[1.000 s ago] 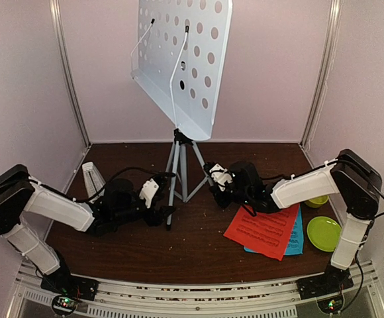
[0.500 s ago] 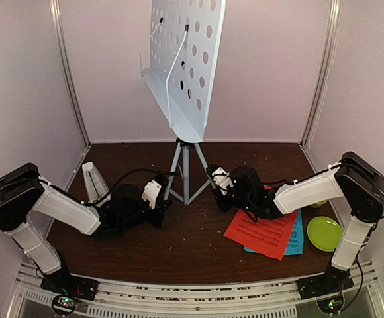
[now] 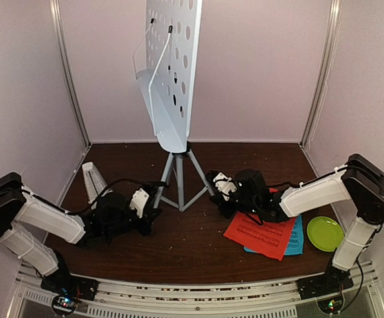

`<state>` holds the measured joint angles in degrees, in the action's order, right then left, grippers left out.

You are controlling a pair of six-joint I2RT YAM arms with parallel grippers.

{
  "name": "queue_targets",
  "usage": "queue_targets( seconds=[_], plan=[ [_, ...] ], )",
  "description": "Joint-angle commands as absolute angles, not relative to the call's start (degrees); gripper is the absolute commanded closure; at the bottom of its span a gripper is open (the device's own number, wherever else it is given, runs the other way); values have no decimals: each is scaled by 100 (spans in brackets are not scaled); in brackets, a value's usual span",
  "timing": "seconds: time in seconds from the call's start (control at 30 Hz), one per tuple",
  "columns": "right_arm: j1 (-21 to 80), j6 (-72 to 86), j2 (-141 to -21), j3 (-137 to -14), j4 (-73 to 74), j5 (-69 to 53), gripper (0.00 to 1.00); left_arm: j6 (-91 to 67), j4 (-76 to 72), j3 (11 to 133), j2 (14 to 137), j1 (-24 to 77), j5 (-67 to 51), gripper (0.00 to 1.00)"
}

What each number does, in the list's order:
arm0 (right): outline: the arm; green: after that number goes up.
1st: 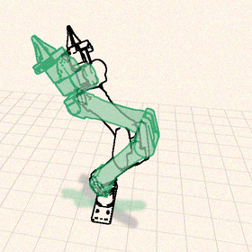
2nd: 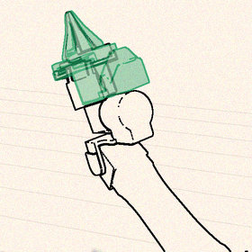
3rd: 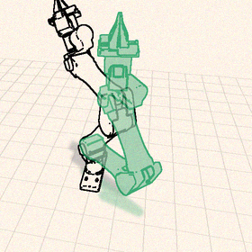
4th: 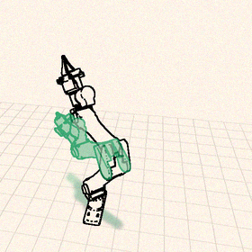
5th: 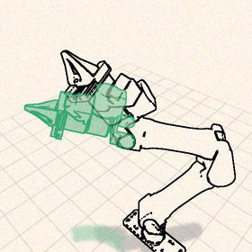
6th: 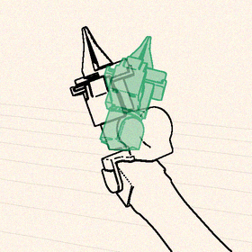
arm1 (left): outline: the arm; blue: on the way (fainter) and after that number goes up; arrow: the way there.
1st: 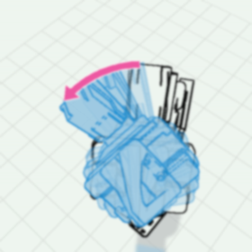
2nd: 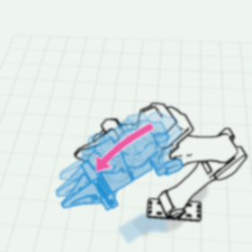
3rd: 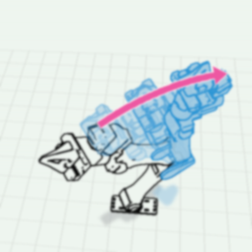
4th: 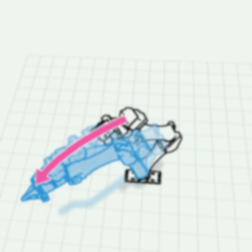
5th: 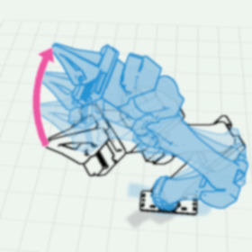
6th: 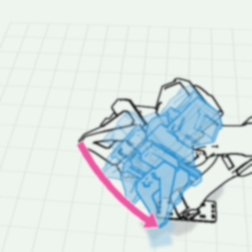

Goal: Set up the instrument practice props

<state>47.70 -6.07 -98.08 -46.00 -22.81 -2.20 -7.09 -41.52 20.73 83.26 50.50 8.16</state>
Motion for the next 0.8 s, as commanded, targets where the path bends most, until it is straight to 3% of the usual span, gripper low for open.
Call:
queue_targets(
  seconds=[0.0,0.33,0.6,0.77],
  plan=[
    [4096,16,-9544,-4365,-1466,819,100,-618,-3949,1688,8087,4704,2046,100],
    [3821,186,-9608,-4808,-793,452,100,-680,-3856,1772,8120,4360,2355,100],
    [3479,-64,-10538,-6014,-541,224,100,-420,-4255,2437,9117,3974,1928,100],
    [3384,10,-10148,-5434,-534,248,100,-649,-4049,2133,8633,3964,1942,100]
  ],
)
